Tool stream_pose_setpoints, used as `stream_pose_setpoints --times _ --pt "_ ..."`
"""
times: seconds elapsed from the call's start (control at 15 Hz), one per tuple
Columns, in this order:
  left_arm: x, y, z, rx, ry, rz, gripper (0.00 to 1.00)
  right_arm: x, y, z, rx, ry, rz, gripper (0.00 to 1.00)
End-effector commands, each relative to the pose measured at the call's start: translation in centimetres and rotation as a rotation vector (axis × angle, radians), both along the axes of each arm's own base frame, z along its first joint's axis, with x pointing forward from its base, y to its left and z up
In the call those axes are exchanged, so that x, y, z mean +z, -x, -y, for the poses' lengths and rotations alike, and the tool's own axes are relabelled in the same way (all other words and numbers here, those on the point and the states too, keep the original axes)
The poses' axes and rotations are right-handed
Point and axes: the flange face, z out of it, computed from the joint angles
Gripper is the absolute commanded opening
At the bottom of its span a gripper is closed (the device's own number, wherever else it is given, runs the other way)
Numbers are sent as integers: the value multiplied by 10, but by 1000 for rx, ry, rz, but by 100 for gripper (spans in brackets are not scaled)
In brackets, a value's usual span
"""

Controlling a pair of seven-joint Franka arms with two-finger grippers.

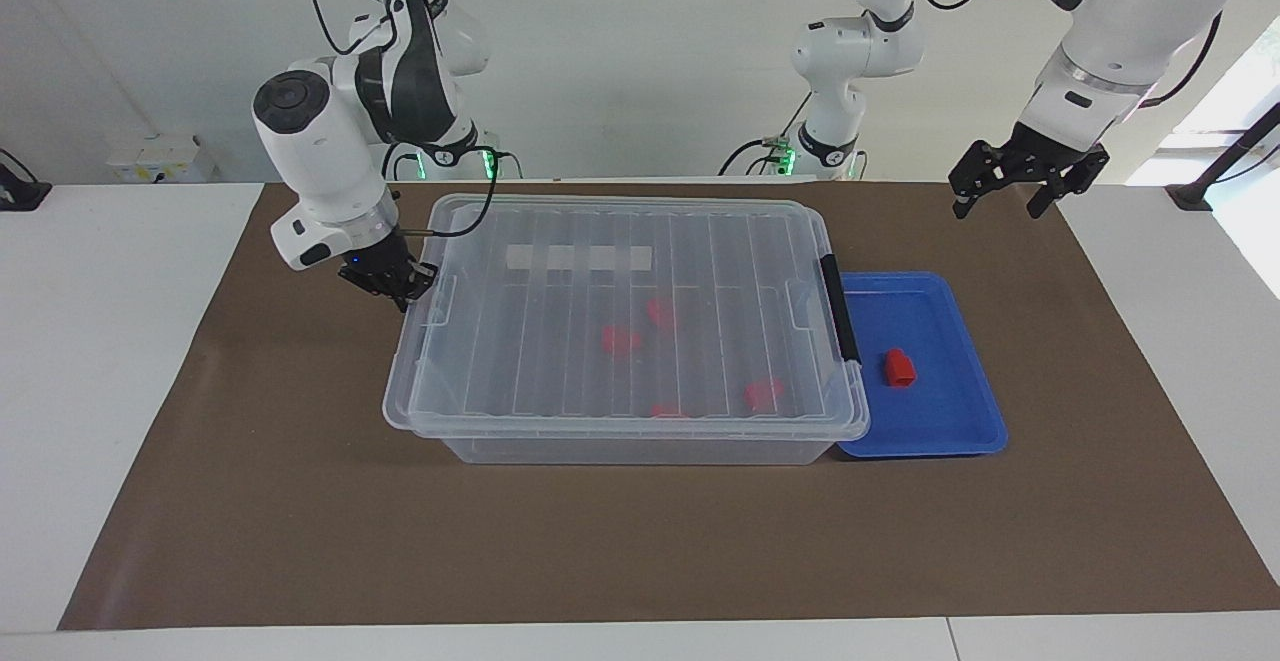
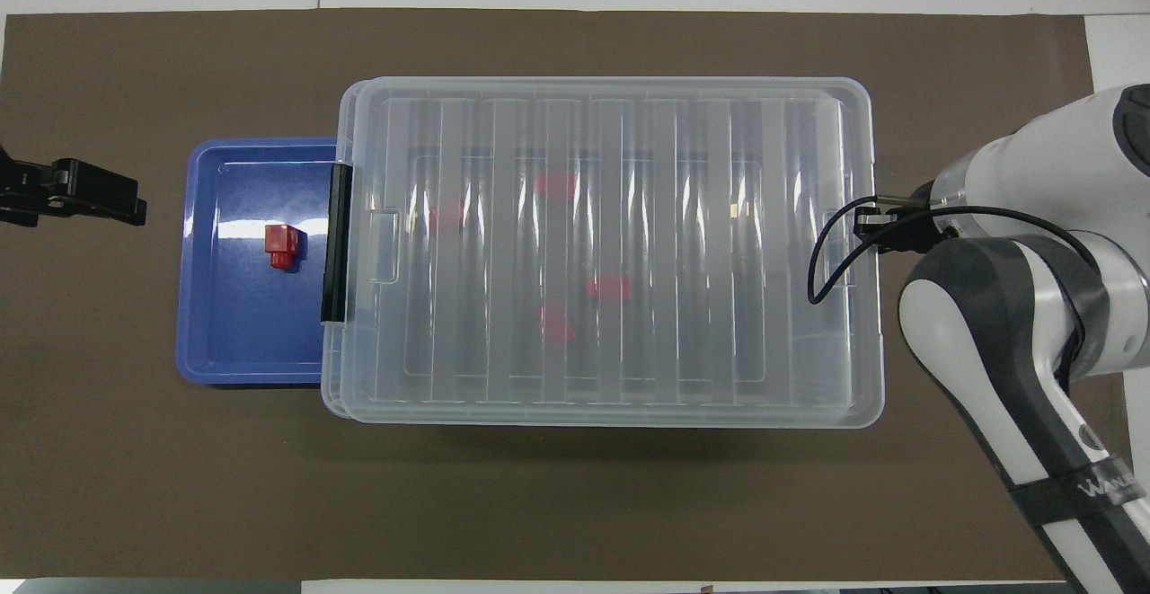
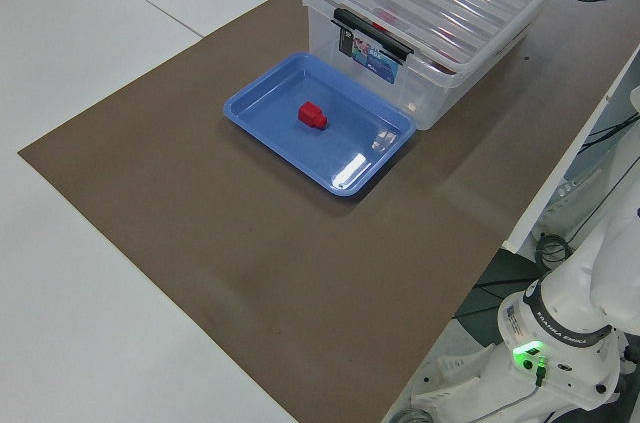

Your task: Place red block in blue tray from box

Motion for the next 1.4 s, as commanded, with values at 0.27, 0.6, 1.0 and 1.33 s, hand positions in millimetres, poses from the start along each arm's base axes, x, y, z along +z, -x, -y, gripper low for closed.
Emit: stream_pose_setpoints --times 0.27,0.6,1.0,1.33 --pt "0 3 -1 3 7 -14 100 19 -2 1 12 -8 -31 12" --pt "-1 3 -1 3 7 -15 100 50 7 39 72 7 -62 60" --pt "0 3 -1 3 7 -14 100 118 7 61 92 71 -87 100" --pt "-1 3 -1 3 7 -15 100 146 7 55 87 57 -93 100"
